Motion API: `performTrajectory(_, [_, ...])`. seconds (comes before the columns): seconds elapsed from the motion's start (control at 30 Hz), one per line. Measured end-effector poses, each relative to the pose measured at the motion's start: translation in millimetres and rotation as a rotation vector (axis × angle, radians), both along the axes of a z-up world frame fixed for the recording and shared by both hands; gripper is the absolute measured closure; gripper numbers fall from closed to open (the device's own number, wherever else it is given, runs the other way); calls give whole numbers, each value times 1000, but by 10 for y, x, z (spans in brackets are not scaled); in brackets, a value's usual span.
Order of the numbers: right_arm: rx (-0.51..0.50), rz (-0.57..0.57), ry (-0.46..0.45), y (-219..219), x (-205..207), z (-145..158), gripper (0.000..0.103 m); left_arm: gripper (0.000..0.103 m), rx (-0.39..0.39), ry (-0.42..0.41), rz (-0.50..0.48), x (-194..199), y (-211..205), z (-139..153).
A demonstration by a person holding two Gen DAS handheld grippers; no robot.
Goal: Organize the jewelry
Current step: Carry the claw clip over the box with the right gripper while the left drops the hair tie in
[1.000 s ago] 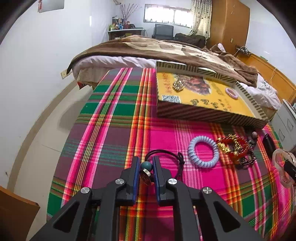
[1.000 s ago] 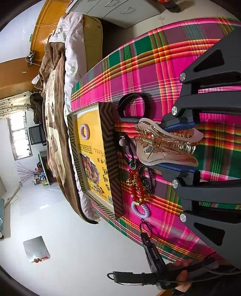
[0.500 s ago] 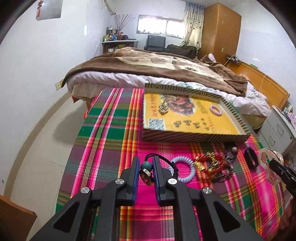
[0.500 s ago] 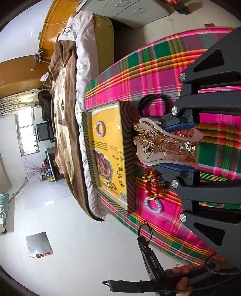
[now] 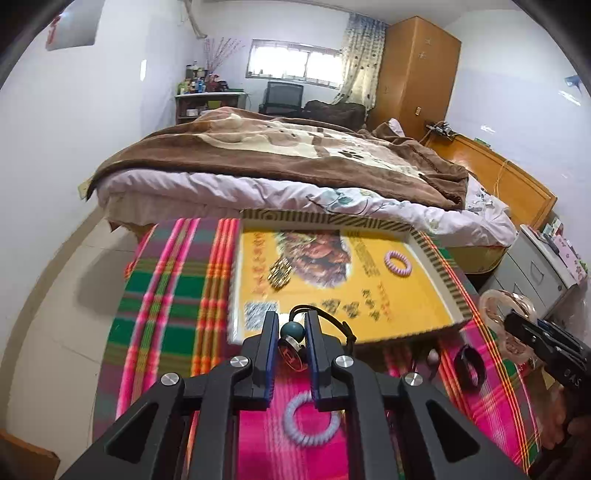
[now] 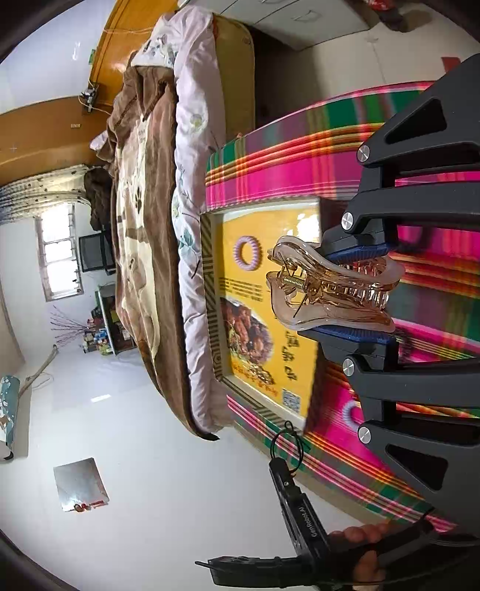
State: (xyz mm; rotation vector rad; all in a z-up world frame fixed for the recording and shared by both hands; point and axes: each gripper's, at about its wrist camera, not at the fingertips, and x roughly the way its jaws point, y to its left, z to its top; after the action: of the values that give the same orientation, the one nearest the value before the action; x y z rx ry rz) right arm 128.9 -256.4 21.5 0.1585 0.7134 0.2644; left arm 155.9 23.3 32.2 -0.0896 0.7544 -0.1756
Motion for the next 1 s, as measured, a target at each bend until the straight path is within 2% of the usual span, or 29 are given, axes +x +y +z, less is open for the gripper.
performTrajectory(0.3, [1, 43, 55, -25, 804, -39, 72, 89, -29, 21, -54, 625, -248, -98])
performTrajectory(0.57, [-24, 119, 126, 78, 1522, -231, 72, 89, -13, 68, -84, 1093, -416, -321])
performTrajectory(0.77, [-71, 143, 176, 227, 1908, -406, 72, 89, -8, 127, -103, 1367, -522, -601])
performTrajectory(1.0, [-123, 181, 225, 407, 2225, -556, 72, 89, -8, 154, -102, 1528, -578, -758])
